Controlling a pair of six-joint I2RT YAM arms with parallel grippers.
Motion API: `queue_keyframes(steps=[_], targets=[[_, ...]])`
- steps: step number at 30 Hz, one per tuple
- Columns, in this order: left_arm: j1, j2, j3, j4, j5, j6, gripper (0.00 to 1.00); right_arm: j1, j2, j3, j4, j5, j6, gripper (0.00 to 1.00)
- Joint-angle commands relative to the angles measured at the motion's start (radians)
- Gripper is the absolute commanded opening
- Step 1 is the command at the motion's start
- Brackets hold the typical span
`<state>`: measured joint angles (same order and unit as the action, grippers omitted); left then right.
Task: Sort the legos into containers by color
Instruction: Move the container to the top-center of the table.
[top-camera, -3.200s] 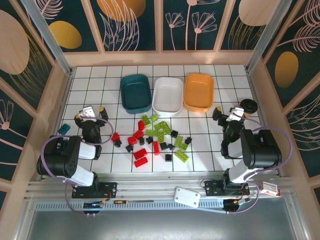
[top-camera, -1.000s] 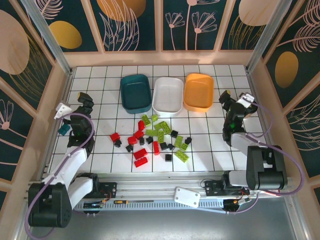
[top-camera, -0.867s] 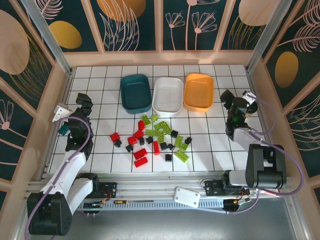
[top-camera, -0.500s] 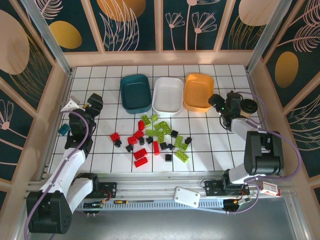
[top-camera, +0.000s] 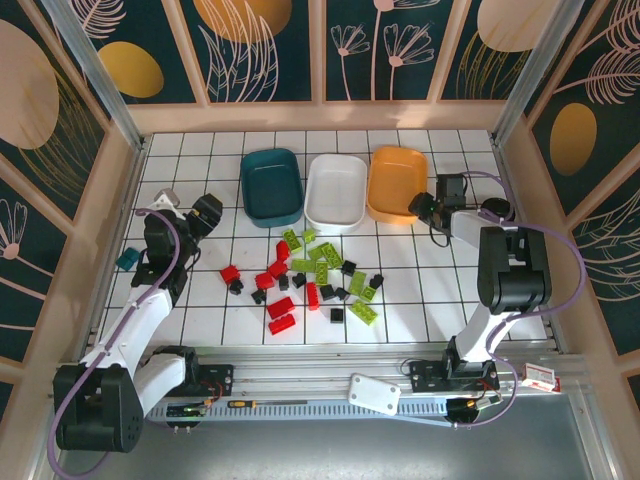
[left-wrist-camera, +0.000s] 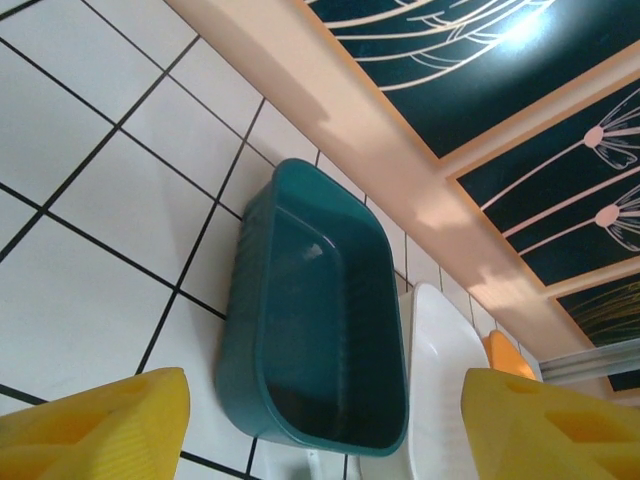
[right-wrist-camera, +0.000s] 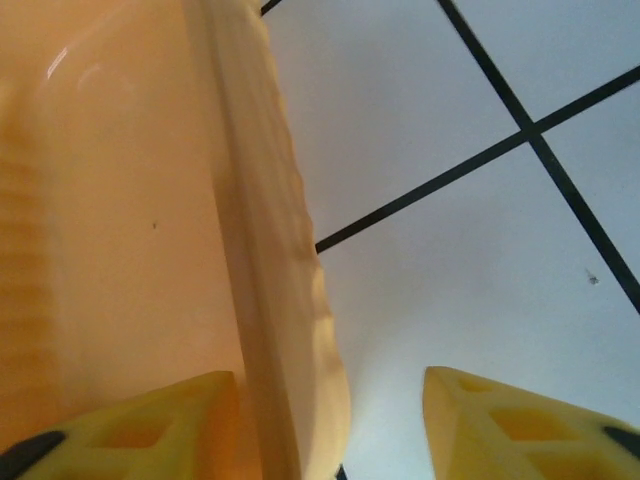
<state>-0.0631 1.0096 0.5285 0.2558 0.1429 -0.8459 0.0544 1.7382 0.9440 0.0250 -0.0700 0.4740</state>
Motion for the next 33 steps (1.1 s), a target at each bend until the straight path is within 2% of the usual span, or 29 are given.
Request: queue_keyframes(steps=[1,6,13,16,23,25,26,29,31,33], targets=[[-0.016,-0.003,-0.001,-0.032,0.029,0.022,0.72,0.001,0.003,0.024,-0.072,0.021,-0.04,0.39],[-0.049,0.001,0.025,-0.071,0.013,0.038,0.72,0.0,-0.014,0.015,-0.134,0.065,-0.082,0.15],[-0.07,0.006,0.041,-0.081,0.018,0.038,0.73,0.026,-0.054,0.019,-0.205,0.081,-0.118,0.04],[-0.073,0.007,0.039,-0.082,0.021,0.033,0.73,0.051,-0.048,0.039,-0.235,0.12,-0.097,0.04],[-0.076,-0.006,0.038,-0.092,0.029,0.037,0.74,0.12,-0.009,0.08,-0.228,0.103,-0.02,0.08],[-0.078,-0.011,0.04,-0.098,0.031,0.04,0.75,0.137,0.007,0.095,-0.225,0.105,-0.002,0.12],[-0.078,-0.014,0.042,-0.103,0.032,0.043,0.81,0.145,0.016,0.105,-0.227,0.108,0.007,0.17],[-0.078,-0.02,0.042,-0.112,0.034,0.05,0.82,0.157,0.02,0.104,-0.211,0.105,0.034,0.26],[-0.078,-0.026,0.041,-0.115,0.038,0.051,0.82,0.157,0.012,0.09,-0.197,0.111,0.061,0.24],[-0.079,-0.033,0.035,-0.115,0.038,0.048,0.82,0.155,-0.006,0.07,-0.188,0.142,0.089,0.17]])
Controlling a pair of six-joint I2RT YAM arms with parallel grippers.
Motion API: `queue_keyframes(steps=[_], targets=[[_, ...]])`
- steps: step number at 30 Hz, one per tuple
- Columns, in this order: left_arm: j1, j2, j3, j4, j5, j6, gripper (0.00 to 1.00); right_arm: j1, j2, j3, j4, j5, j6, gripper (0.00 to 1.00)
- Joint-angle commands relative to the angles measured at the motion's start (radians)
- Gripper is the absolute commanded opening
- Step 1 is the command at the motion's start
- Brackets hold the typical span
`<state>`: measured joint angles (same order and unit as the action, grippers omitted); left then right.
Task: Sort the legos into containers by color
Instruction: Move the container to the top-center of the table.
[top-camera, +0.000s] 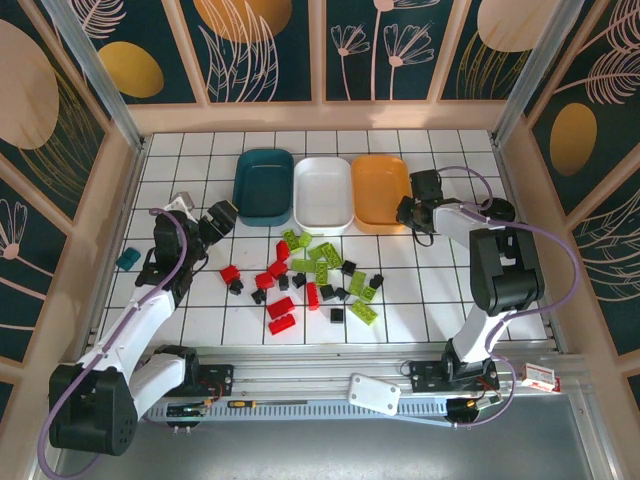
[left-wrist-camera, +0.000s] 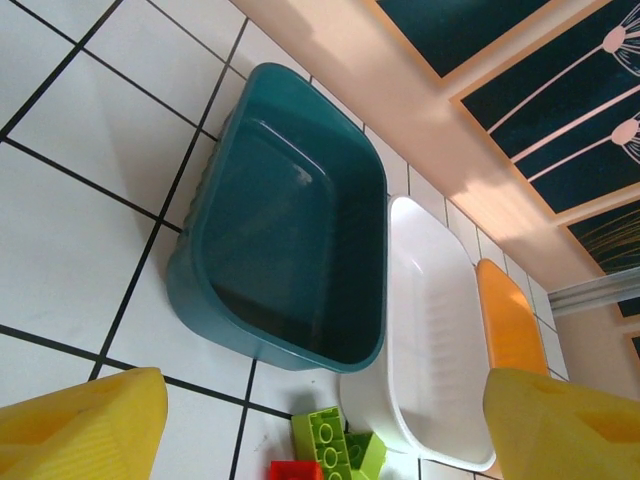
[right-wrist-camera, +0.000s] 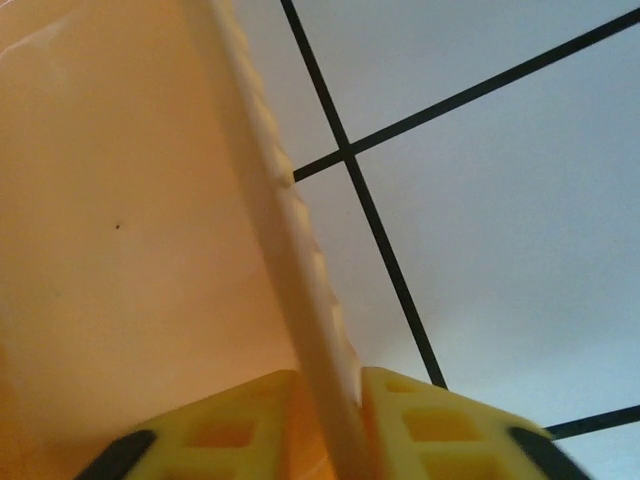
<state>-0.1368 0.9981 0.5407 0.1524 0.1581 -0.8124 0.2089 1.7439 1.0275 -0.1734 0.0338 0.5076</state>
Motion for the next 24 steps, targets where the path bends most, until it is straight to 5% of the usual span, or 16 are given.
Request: queue_keyframes(steps=[1,8,10,12,14,24], targets=[[-0.006,-0.025,0.021,-0.011,0.023,0.014,0.82,0.0,-0.022,-0.025,0.017,0.054,0.067,0.16],[-0.007,-0.03,0.021,-0.014,0.032,0.016,0.82,-0.017,-0.034,-0.034,0.029,0.064,0.073,0.16],[-0.009,-0.032,0.022,-0.018,0.033,0.018,0.82,-0.019,-0.019,-0.016,0.007,0.059,0.066,0.22],[-0.01,-0.036,0.022,-0.022,0.039,0.018,0.84,-0.016,-0.033,-0.022,0.005,0.06,0.067,0.44],[-0.014,-0.046,0.022,-0.022,0.046,0.022,0.95,-0.007,-0.078,-0.044,0.022,0.071,0.06,0.53],[-0.047,-0.168,-0.098,0.039,0.062,-0.035,0.99,0.208,-0.46,-0.336,-0.009,0.077,0.136,0.64]])
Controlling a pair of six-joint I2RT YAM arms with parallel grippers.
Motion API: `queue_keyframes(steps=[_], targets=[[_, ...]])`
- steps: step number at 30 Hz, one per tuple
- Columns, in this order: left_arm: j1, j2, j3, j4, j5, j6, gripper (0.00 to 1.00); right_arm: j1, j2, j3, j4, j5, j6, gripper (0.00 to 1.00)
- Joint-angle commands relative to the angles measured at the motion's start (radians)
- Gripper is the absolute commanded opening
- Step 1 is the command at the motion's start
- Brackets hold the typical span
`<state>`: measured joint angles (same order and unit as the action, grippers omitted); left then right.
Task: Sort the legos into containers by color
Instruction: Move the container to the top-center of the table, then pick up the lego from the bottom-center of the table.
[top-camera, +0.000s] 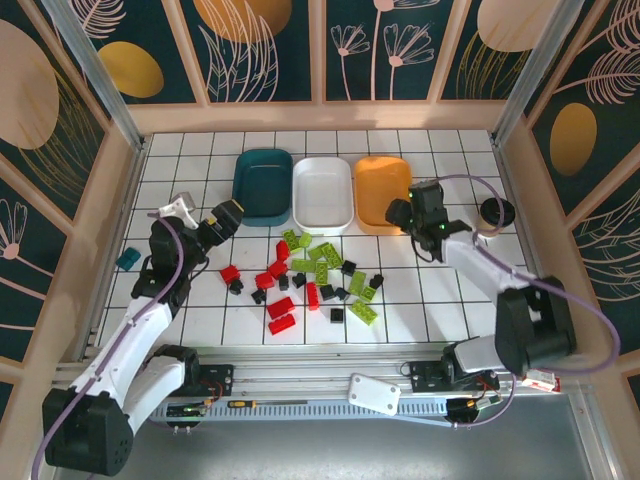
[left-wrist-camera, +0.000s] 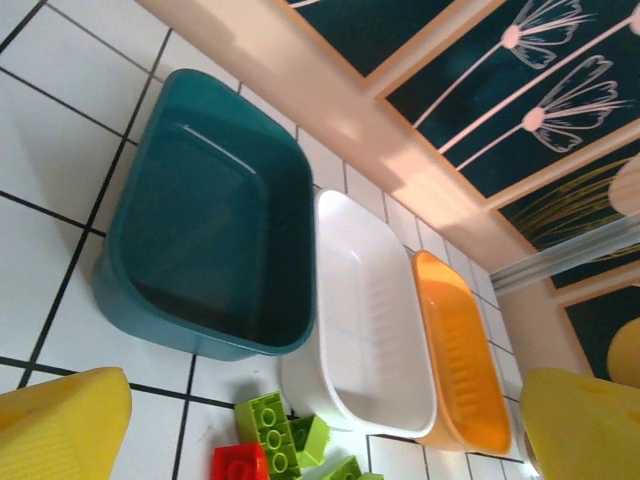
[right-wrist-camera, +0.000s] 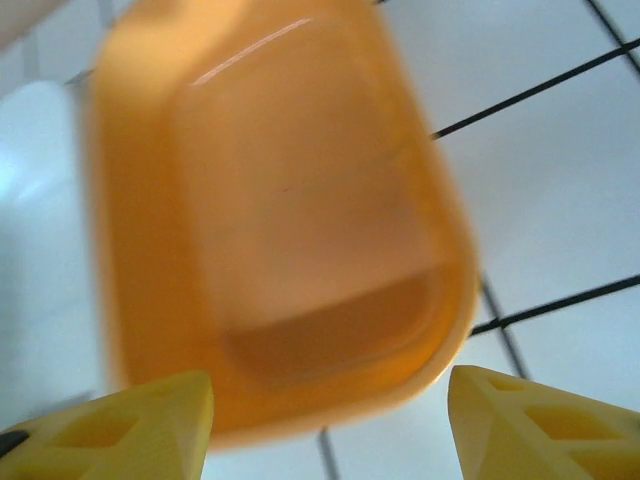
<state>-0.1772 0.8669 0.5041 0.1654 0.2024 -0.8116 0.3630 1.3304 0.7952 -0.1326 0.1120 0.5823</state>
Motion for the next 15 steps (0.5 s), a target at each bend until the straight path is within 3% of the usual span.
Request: queue_keyframes(steps=[1,7,15], targets=[[-0.006,-0.05,-0.087,0.039,0.017,-0.048,0.99,0.078,-0.066,-0.144,-0.057,-0.002,0.084,0.64],[-0.006,-0.092,-0.161,0.014,0.002,-0.065,0.99,0.232,-0.153,-0.307,-0.105,0.073,0.248,0.62],[-0.007,-0.02,-0.165,0.011,0.045,-0.057,0.99,0.312,-0.105,-0.274,-0.06,0.098,0.333,0.6]])
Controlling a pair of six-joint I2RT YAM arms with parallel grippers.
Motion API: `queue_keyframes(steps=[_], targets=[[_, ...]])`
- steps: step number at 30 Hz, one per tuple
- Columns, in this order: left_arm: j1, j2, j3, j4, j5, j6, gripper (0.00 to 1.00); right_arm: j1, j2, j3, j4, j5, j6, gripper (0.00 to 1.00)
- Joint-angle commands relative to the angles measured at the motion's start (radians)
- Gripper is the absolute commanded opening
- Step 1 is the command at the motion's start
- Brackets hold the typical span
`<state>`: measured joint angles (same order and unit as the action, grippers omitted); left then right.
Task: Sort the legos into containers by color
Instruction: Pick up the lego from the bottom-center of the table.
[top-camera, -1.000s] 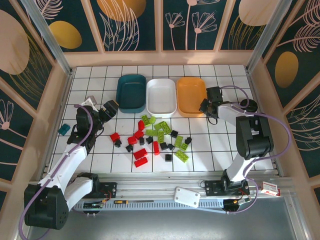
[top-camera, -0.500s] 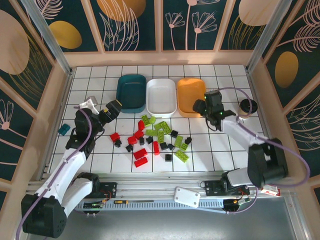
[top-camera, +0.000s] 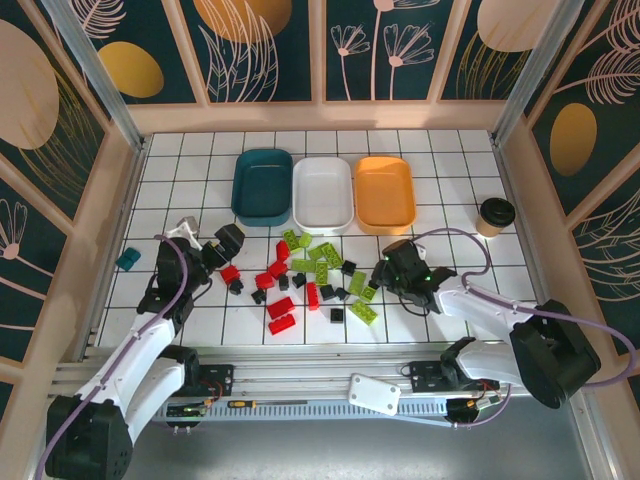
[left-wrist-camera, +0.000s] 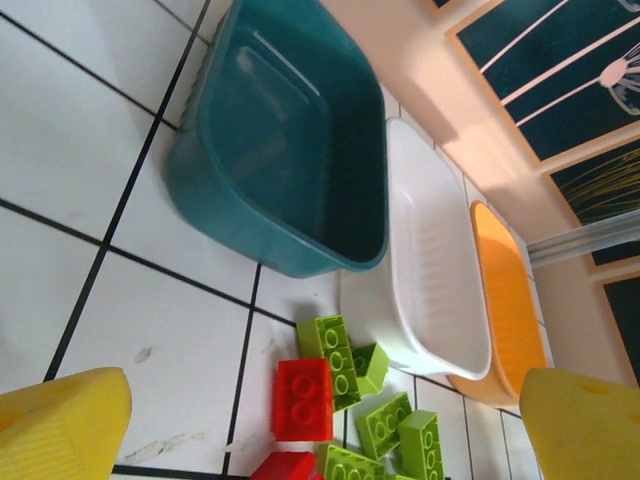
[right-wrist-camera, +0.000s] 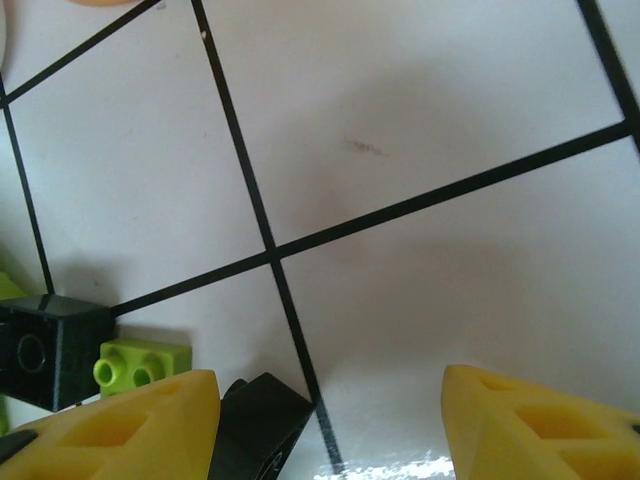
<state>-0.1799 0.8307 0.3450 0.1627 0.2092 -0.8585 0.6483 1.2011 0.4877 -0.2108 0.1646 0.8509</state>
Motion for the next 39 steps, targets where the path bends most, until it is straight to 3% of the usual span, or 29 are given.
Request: queue_keyframes(steps=[1,8,16,21,33,39], targets=[[-0.004,0.022,-0.006,0.016,0.041,-0.01,0.99,0.033,0.034,0.04,0.021,0.045,0.07,0.6],[-0.003,0.019,-0.017,0.018,0.039,-0.003,0.99,0.054,0.061,0.046,0.016,0.01,0.16,0.6],[-0.004,0.027,-0.02,0.024,0.05,-0.004,0.99,0.119,0.04,0.133,-0.052,0.108,0.113,0.61],[-0.004,0.027,-0.023,0.023,0.047,-0.003,0.99,0.12,0.077,0.123,-0.051,0.077,0.127,0.6],[-0.004,0.031,-0.025,0.014,0.042,0.003,0.99,0.126,0.14,0.085,-0.035,0.04,0.137,0.42],[-0.004,0.043,-0.026,0.015,0.039,0.003,0.99,0.126,0.148,0.059,-0.029,0.017,0.136,0.43]])
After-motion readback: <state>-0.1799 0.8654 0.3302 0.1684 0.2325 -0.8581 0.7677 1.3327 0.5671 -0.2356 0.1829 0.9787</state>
